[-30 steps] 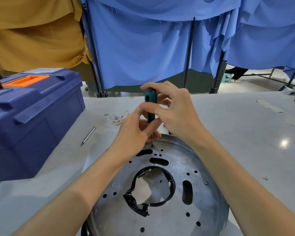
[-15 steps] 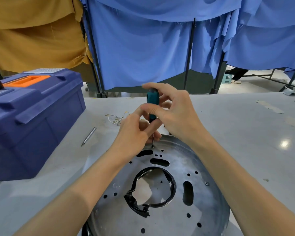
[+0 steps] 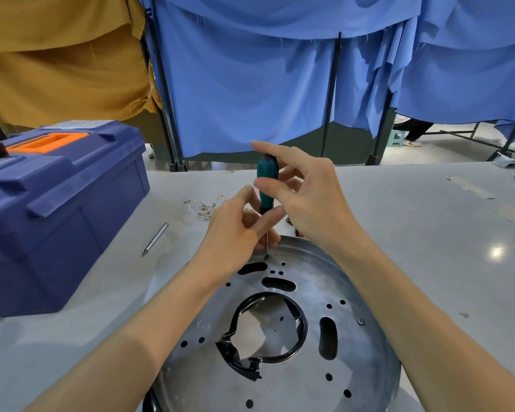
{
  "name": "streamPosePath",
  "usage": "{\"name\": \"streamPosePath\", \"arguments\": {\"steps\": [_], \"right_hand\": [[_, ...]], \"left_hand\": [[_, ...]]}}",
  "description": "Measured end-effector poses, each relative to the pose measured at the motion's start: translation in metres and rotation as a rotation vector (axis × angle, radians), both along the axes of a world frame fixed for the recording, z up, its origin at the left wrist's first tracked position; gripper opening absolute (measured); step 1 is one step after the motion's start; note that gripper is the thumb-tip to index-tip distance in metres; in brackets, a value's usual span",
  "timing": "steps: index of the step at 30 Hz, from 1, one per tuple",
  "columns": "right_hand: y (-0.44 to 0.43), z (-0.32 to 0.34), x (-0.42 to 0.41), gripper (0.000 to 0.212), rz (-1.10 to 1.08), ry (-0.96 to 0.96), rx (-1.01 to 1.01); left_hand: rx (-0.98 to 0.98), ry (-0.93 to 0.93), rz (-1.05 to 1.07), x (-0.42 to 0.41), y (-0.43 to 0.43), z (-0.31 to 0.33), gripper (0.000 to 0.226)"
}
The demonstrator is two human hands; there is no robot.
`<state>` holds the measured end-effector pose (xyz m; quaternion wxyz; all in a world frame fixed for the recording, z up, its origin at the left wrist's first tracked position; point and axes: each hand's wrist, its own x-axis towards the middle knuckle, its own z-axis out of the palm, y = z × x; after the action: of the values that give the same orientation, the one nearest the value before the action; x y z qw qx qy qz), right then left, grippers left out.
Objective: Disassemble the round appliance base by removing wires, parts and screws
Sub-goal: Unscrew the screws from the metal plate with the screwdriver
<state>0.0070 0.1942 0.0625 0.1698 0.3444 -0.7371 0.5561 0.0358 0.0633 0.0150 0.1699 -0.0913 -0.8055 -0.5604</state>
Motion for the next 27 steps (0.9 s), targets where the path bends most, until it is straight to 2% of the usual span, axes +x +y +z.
{"name": "streamPosePath", "arguments": {"steps": [3, 9, 12, 16, 22, 25, 27], "right_hand": [[0.0033, 0.0007, -0.0014, 0.045, -0.008, -0.006, 0.006], [-0.0021, -0.0014, 0.0014, 0.028, 0.043, -0.046, -0.023], [-0.0019, -0.0001, 0.001, 0.034, 0.016, -0.023, -0.017], [0.0029, 0.0014, -0.001, 0.044, -0.015, -0.024, -0.008], [-0.0013, 0.0003, 0.0026, 0.025, 0.037, -0.064, -0.019], [-0.0017, 0.0017, 0.0035, 0.034, 0.009, -0.035, -0.003], [0.0001, 0.003, 0.0033, 0.043, -0.015, -0.021, 0.002]], "left_hand": [[-0.018, -0.005, -0.037, 0.0007, 0.002, -0.0011, 0.012], [-0.065, 0.043, 0.001, -0.0004, 0.0, -0.0009, 0.016], [-0.061, 0.046, 0.015, -0.0003, -0.0009, -0.0014, 0.027], [-0.092, 0.029, -0.017, -0.0006, 0.0001, -0.0026, 0.014], [-0.116, 0.057, 0.005, -0.001, -0.0016, -0.0016, 0.014], [-0.103, 0.059, 0.023, -0.0004, -0.0017, -0.002, 0.03], [-0.077, 0.054, 0.019, -0.001, -0.0025, -0.0032, 0.027]]}}
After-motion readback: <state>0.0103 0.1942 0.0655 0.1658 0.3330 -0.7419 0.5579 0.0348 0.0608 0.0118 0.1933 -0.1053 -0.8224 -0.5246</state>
